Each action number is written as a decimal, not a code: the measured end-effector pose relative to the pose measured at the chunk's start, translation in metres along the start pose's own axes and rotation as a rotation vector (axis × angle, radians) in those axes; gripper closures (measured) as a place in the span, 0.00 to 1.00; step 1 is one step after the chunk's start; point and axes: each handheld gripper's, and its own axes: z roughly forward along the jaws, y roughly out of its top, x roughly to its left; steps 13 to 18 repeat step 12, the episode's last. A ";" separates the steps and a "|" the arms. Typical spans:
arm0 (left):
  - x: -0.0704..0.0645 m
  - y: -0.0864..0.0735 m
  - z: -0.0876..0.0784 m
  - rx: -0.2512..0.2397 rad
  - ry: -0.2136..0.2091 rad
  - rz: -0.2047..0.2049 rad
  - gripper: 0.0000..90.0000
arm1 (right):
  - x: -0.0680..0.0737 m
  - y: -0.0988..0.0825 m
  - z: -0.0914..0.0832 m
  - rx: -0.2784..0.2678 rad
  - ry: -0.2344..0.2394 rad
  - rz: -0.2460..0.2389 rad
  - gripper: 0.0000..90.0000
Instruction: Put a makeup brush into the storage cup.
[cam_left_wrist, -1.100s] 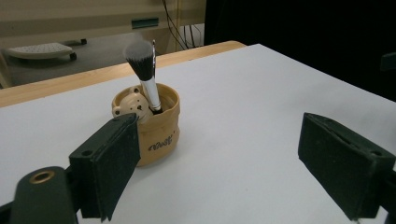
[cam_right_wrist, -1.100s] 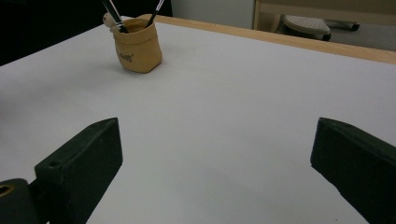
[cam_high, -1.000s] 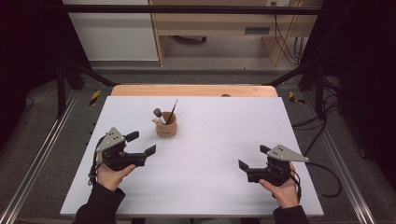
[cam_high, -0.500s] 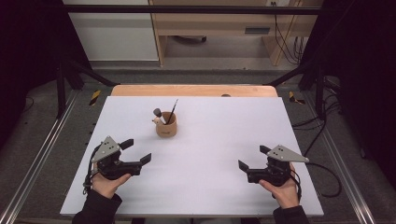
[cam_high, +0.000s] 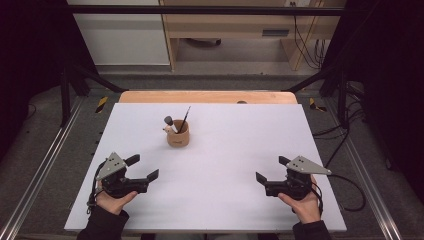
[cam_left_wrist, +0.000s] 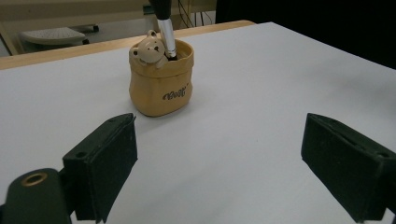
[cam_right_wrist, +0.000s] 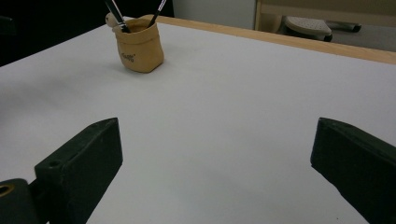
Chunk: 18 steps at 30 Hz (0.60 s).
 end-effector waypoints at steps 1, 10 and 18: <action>0.001 -0.001 -0.001 -0.001 0.004 -0.006 0.11 | 0.000 0.000 0.000 -0.001 0.000 -0.001 0.03; 0.005 -0.006 -0.003 0.005 0.013 -0.024 0.11 | 0.000 -0.002 0.000 0.006 -0.002 0.003 0.03; 0.006 -0.006 -0.003 0.005 0.014 -0.024 0.11 | 0.000 -0.002 0.000 0.006 -0.001 0.004 0.03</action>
